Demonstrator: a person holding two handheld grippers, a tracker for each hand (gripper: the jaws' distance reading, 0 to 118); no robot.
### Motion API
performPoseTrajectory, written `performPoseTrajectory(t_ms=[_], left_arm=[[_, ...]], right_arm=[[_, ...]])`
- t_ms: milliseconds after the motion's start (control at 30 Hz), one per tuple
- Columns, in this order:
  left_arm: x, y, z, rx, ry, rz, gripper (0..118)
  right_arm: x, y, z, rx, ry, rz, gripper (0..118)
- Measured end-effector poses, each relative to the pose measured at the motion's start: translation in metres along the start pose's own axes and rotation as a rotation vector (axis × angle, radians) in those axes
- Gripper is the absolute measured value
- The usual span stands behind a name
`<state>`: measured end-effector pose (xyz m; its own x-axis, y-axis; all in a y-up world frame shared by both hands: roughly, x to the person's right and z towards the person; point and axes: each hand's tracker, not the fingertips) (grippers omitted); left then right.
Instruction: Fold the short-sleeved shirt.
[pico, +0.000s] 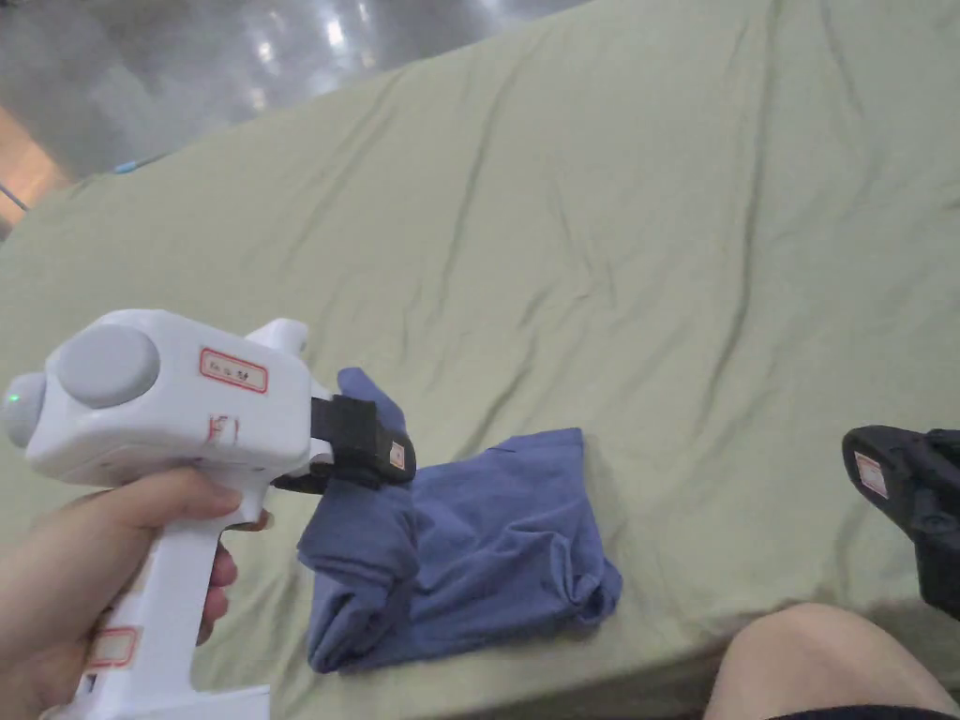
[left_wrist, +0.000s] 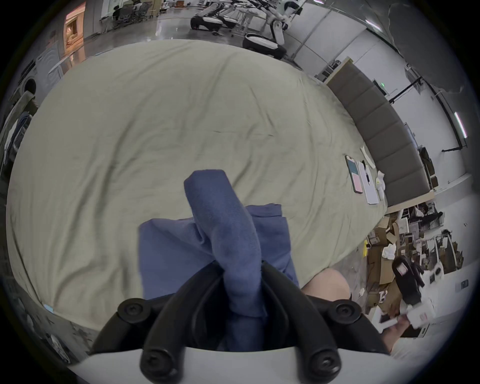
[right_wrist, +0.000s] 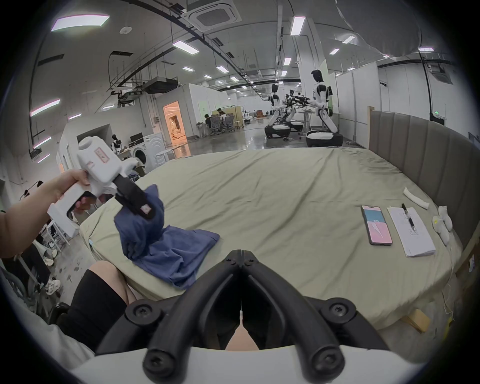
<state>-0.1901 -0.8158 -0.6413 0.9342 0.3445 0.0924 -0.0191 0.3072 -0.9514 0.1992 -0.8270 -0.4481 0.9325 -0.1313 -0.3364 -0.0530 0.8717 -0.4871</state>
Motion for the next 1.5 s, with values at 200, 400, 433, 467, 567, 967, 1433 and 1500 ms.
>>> performPoseTrajectory(t_ms=[200,400,433,467,567,967,1433,1500], left_arm=[[0.043,-0.008,-0.026,-0.041,-0.130,-0.041,61],[0.047,-0.021,0.004,0.096,0.042,-0.096,59],[0.048,-0.024,-0.002,0.109,0.155,-0.124,53],[0.053,-0.030,-0.016,0.101,0.300,-0.186,40],[0.065,-0.046,-0.055,0.043,0.377,-0.322,10],[0.109,-0.078,-0.132,0.034,0.252,-0.313,4],[-0.071,-0.140,0.018,0.324,-0.134,0.073,1],[-0.106,-0.148,0.019,0.336,-0.144,0.136,1]], right_arm=[[0.029,-0.012,0.012,-0.028,-0.039,-0.040,0],[0.038,-0.016,0.005,-0.014,-0.028,-0.080,0],[0.037,-0.015,0.004,-0.012,-0.024,-0.080,0],[0.035,-0.014,0.002,-0.012,-0.019,-0.079,0],[0.029,-0.012,0.002,-0.018,-0.013,-0.058,0],[0.002,0.004,0.007,-0.068,-0.039,0.034,0],[-0.105,0.047,-0.147,-0.309,0.259,0.081,0],[-0.110,0.046,-0.189,-0.404,0.319,-0.005,0]])
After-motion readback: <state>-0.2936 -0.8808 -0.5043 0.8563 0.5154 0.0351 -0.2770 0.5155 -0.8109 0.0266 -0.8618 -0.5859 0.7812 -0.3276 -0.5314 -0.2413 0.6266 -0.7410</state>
